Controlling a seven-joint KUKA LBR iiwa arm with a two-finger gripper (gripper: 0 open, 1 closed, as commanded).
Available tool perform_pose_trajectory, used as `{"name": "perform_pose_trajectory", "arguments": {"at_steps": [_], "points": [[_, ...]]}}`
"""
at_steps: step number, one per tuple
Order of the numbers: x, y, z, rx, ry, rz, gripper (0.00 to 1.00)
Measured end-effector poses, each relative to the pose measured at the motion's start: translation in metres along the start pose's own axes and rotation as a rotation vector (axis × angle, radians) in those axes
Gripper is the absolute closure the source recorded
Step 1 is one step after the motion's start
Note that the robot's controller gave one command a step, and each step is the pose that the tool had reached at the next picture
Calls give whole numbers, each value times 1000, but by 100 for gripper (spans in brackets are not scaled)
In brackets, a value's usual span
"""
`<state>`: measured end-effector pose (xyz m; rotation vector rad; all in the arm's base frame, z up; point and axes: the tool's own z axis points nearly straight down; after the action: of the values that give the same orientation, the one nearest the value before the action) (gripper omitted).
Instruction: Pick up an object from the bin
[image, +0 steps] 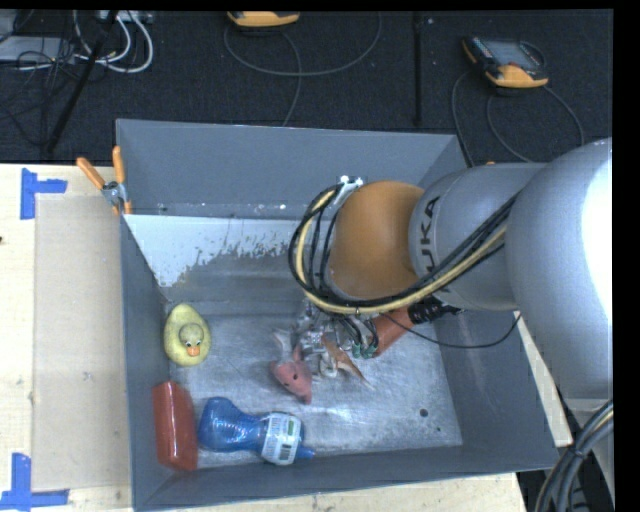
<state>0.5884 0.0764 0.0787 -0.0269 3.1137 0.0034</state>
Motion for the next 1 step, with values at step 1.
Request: {"name": "perform_pose_trajectory", "arguments": {"at_steps": [1], "points": [[0, 0, 0, 0, 0, 0, 100]]}}
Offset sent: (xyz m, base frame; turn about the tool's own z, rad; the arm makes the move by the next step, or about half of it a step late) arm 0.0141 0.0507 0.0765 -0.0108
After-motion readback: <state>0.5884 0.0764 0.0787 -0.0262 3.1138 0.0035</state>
